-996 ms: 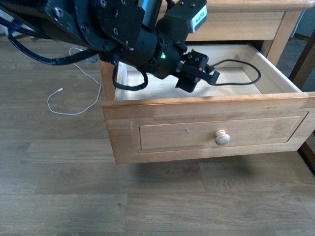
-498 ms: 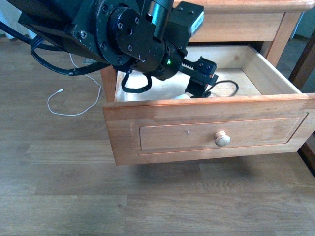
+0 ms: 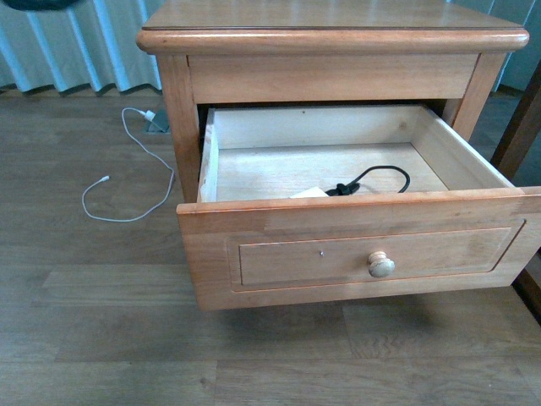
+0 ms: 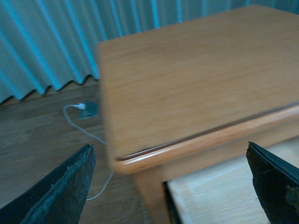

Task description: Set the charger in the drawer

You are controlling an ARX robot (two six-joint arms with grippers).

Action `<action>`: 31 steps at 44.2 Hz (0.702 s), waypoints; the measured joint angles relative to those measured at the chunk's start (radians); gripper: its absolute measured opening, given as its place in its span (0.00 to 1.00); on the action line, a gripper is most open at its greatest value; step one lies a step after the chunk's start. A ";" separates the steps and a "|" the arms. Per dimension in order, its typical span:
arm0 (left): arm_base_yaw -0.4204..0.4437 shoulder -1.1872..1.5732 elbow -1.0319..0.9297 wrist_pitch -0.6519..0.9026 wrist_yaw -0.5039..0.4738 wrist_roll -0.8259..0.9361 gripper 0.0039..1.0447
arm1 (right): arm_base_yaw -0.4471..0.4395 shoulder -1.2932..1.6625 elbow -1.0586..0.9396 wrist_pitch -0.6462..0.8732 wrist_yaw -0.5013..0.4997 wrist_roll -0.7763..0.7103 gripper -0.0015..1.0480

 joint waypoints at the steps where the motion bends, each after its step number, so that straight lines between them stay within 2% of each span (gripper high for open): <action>1: 0.016 -0.041 -0.031 0.002 -0.014 -0.005 0.94 | 0.000 0.000 0.000 0.000 0.000 0.000 0.92; 9: 0.119 -0.327 -0.241 -0.004 -0.111 -0.047 0.94 | 0.000 0.000 0.000 0.000 0.000 0.000 0.92; 13: 0.170 -0.473 -0.336 -0.037 -0.127 -0.077 0.94 | 0.000 0.000 0.000 0.000 0.000 0.000 0.92; 23: 0.311 -0.919 -0.634 -0.224 -0.195 -0.242 0.94 | 0.000 0.000 0.000 0.000 0.000 0.000 0.92; 31: 0.330 -1.028 -0.682 -0.248 -0.207 -0.315 0.94 | 0.000 0.000 0.000 0.000 0.000 0.000 0.92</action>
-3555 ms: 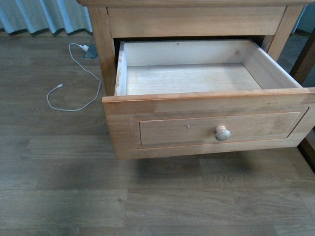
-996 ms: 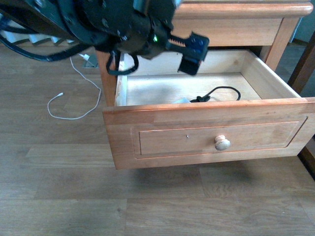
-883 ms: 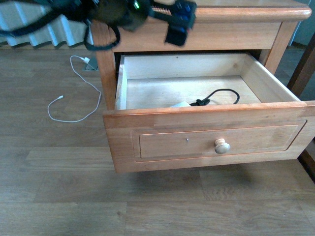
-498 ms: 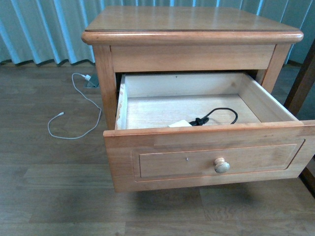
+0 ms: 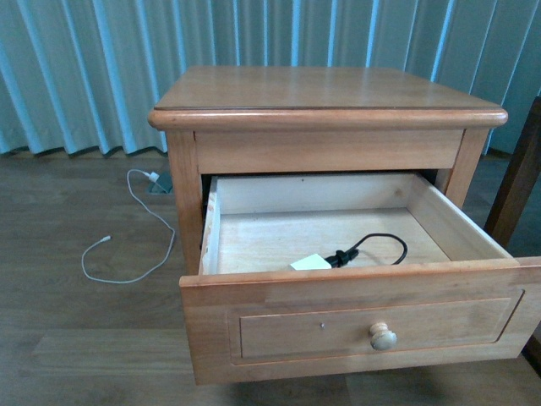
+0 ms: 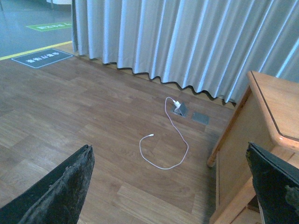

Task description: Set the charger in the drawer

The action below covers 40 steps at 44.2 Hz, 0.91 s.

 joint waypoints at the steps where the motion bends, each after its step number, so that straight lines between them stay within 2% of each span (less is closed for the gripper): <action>1: 0.000 0.000 0.000 0.000 0.003 -0.005 0.94 | 0.000 0.000 0.000 0.000 0.000 0.000 0.92; 4: 0.001 0.005 -0.001 0.000 0.013 -0.010 0.94 | 0.000 0.000 0.000 0.000 0.002 0.000 0.92; 5: 0.022 0.000 -0.007 0.005 0.081 0.010 0.91 | 0.000 0.000 0.000 0.000 0.002 0.000 0.92; 7: 0.055 -0.025 -0.037 0.022 0.294 0.065 0.81 | 0.000 0.000 0.000 0.000 0.001 0.000 0.92; 10: 0.022 -0.065 -0.090 0.040 0.403 0.114 0.68 | 0.000 0.000 0.000 0.000 0.002 0.000 0.92; 14: 0.000 -0.098 -0.141 0.054 0.435 0.142 0.55 | 0.000 0.000 0.000 0.000 0.000 0.000 0.92; 22: 0.001 -0.185 -0.254 0.071 0.425 0.158 0.15 | 0.000 0.000 0.000 0.000 0.002 0.000 0.92; 25: 0.001 -0.205 -0.274 0.071 0.426 0.161 0.05 | 0.000 0.000 0.000 0.000 0.003 0.000 0.92; 40: 0.001 -0.319 -0.357 0.048 0.426 0.164 0.04 | 0.001 0.000 0.000 0.000 0.003 0.000 0.92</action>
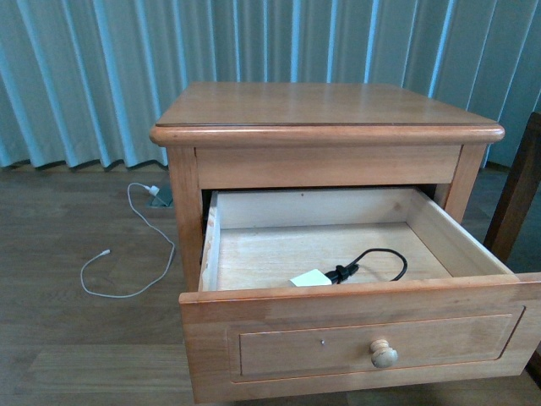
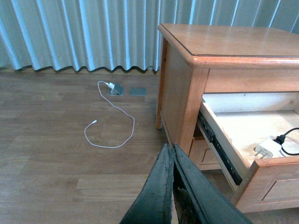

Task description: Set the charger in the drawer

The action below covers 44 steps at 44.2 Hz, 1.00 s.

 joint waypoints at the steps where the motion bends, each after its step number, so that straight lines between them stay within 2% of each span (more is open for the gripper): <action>1: 0.000 -0.006 -0.003 -0.003 0.000 0.000 0.04 | 0.000 0.000 0.000 0.000 0.000 0.000 0.92; 28: 0.000 -0.176 -0.073 -0.085 0.001 0.001 0.04 | 0.000 0.000 0.000 0.000 0.000 0.000 0.92; 33: 0.000 -0.315 -0.073 -0.252 0.001 0.002 0.04 | 0.000 0.000 -0.001 0.000 0.000 0.000 0.92; 44: 0.000 -0.346 -0.073 -0.264 0.001 0.001 0.04 | 0.000 0.000 -0.001 0.000 0.000 0.000 0.92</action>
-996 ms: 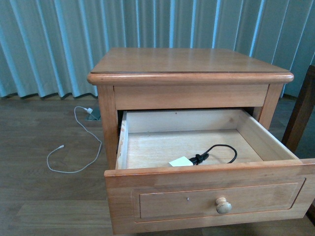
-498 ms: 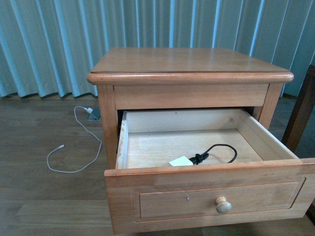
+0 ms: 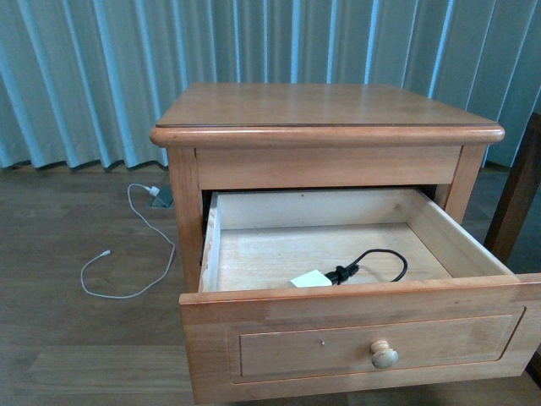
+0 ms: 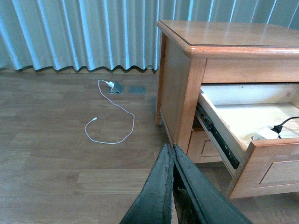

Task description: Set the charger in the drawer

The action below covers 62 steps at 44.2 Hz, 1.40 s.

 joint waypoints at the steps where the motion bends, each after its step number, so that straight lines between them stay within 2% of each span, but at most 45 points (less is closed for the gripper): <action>1: 0.000 0.000 0.000 0.000 0.000 0.000 0.04 | 0.000 0.000 0.000 0.000 0.000 0.000 0.92; 7: 0.000 0.000 0.000 0.000 0.000 0.000 0.06 | -0.003 0.003 0.002 -0.011 -0.018 0.004 0.92; 11: 0.000 0.000 0.000 0.000 0.000 0.000 0.20 | -0.009 0.051 0.065 -0.215 -0.172 0.011 0.92; 16: 0.000 0.000 0.000 0.000 0.000 0.000 0.38 | 0.043 0.154 0.105 -0.369 -0.228 0.024 0.92; 19: 0.000 0.000 0.000 0.000 0.000 0.000 0.52 | 0.074 0.263 0.137 -0.380 -0.224 0.026 0.92; 28: 0.000 -0.001 0.000 0.000 0.000 0.000 0.94 | 0.180 0.619 0.256 -0.245 -0.149 0.036 0.92; 29: 0.000 -0.001 0.000 0.000 0.000 0.000 0.96 | 0.190 0.647 0.265 -0.229 -0.137 0.039 0.92; 42: 0.000 -0.001 0.000 0.000 0.000 0.002 0.94 | 0.278 1.021 0.403 -0.057 -0.040 0.108 0.92; 62: 0.000 -0.001 0.000 0.000 0.000 0.002 0.94 | 0.322 1.506 0.652 0.101 0.109 0.195 0.92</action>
